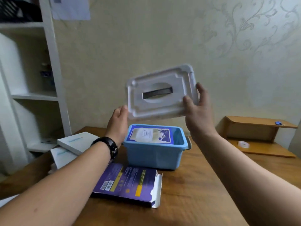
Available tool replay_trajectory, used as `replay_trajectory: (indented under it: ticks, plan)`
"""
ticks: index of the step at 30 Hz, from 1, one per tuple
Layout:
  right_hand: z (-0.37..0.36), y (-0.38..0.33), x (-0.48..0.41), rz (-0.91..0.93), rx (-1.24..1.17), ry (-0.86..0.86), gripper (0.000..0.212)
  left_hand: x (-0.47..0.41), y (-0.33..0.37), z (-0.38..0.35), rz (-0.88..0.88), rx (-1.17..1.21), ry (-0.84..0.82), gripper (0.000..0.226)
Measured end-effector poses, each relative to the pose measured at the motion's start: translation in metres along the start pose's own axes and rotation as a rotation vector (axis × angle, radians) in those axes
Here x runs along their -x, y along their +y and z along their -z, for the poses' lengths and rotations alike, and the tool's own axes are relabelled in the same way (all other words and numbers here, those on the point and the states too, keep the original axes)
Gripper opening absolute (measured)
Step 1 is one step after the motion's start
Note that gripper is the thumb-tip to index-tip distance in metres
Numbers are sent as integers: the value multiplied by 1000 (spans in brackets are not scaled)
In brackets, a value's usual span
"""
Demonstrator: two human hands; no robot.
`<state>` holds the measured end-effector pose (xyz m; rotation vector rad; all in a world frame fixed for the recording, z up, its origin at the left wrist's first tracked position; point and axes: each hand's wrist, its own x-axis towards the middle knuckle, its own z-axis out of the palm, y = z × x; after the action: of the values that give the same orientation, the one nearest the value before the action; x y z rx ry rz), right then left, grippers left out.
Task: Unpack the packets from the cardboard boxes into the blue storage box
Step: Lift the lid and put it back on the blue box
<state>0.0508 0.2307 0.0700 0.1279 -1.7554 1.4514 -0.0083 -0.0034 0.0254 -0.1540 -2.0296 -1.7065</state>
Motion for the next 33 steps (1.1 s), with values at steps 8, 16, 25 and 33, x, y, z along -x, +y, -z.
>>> replay_trajectory:
  ticks: [8,16,25,33]
  plan:
    - [-4,73,29,-278,589,-221,72,-3,-35,-4,110,-241,-91,33]
    - [-1,93,30,-385,834,-312,67,-5,-56,-12,192,-456,-118,41]
    - [1,103,41,-494,595,-237,30,6,-59,-7,210,-417,-132,20]
    - [2,95,43,-828,157,-128,70,11,-56,-3,555,99,-82,55]
